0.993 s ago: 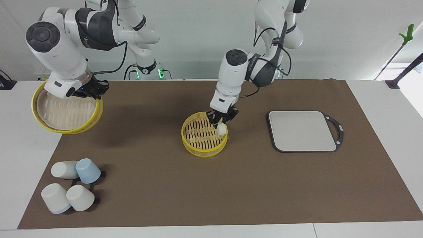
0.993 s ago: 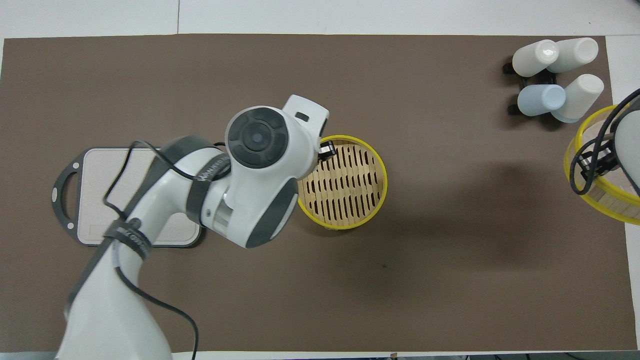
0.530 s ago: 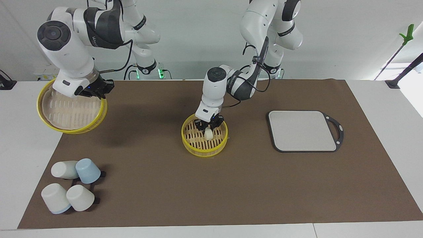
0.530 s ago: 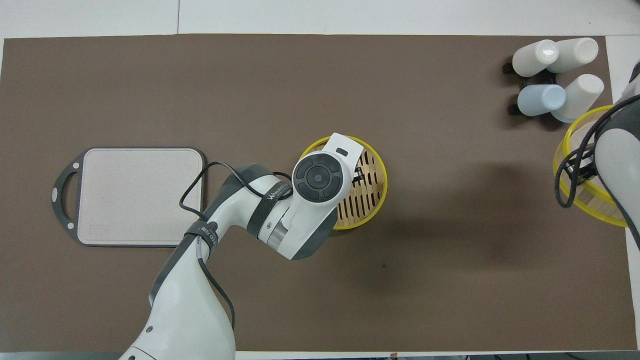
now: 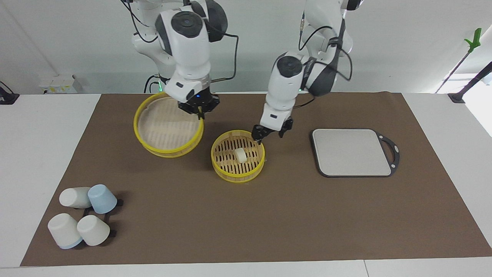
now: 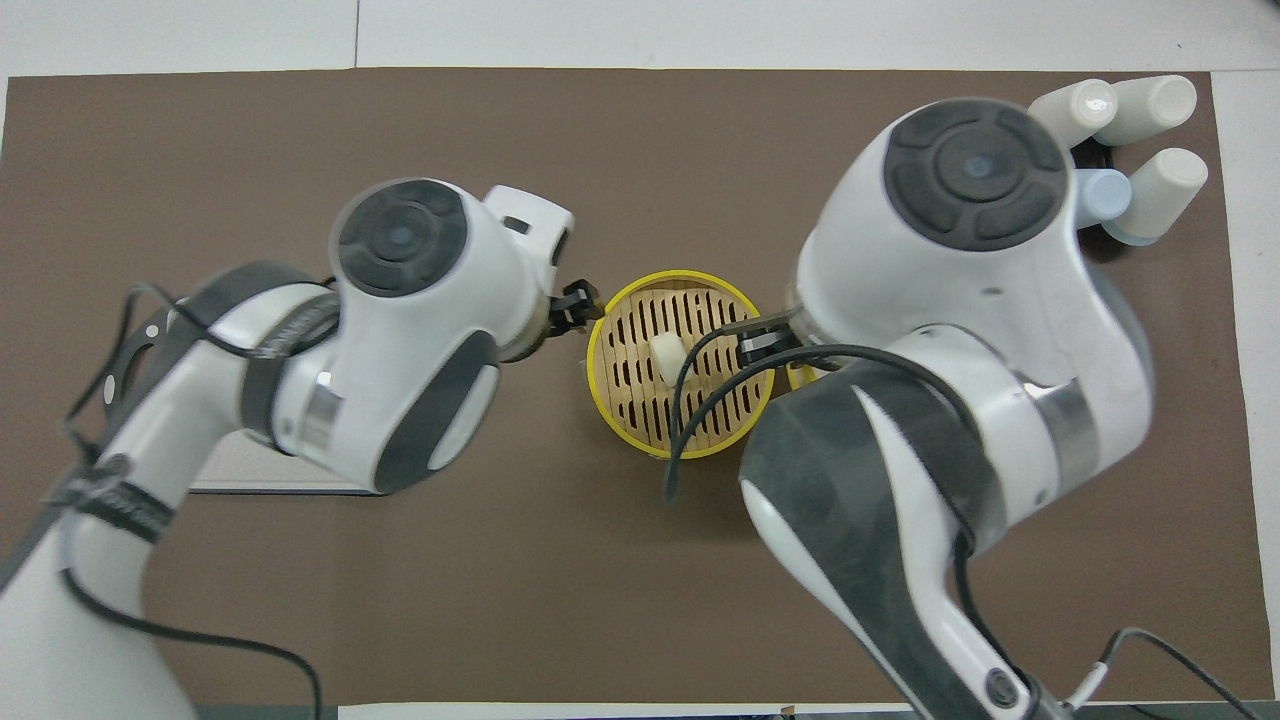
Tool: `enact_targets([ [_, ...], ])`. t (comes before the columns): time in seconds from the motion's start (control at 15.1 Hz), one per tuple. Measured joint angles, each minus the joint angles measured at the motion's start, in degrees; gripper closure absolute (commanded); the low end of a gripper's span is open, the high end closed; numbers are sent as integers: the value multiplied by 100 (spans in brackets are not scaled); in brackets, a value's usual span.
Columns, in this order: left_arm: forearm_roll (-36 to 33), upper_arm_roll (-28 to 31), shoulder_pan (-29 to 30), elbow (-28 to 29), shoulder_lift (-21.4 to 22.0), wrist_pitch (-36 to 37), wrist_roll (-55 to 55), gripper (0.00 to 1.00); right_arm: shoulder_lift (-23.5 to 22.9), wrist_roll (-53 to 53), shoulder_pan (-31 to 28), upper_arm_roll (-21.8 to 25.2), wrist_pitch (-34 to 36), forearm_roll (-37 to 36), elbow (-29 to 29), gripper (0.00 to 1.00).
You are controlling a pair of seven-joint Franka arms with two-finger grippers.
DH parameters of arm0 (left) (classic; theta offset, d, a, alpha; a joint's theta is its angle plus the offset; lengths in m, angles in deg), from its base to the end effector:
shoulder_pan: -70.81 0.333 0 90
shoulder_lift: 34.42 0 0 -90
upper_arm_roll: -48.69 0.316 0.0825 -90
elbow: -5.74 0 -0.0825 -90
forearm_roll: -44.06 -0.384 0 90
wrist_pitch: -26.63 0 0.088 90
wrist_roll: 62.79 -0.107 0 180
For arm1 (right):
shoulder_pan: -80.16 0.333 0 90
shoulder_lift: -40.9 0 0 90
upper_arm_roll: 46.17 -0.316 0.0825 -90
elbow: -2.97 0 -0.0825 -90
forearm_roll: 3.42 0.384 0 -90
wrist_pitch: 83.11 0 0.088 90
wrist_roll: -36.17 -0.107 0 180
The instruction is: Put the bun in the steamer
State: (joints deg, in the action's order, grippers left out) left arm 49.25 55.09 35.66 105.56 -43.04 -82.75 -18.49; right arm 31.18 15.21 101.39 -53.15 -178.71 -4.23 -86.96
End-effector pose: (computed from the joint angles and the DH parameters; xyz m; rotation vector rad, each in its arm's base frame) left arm 0.5292 -0.3015 0.4850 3.0411 0.4586 -0.0415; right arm 0.5380 0.2811 0.5352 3.1107 0.1984 -0.1027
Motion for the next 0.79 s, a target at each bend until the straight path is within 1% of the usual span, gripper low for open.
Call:
enact_targets([
  [0.13,-2,50,748,-5,654,763,-849,0,-165,-148,44,14,-199,56,1,100],
  [0.26,-12,94,1506,-15,1099,1357,-1899,0,-280,-376,135,39,-470,113,0,100],
  [0.4,-196,114,2097,-89,1249,1746,-2928,0,-526,-1053,546,34,-1029,120,3,100],
  [0.6,-420,116,2622,-189,1247,2035,-4147,0,-1140,-1998,1257,37,-1720,6,109,100],
  [0.66,-431,113,2725,-192,1245,2064,-4390,0,-1324,-2192,1385,40,-1911,-70,164,100],
  [0.79,-446,108,2874,-193,1241,2138,-4697,0,-1554,-2289,1452,52,-2180,-119,211,100],
])
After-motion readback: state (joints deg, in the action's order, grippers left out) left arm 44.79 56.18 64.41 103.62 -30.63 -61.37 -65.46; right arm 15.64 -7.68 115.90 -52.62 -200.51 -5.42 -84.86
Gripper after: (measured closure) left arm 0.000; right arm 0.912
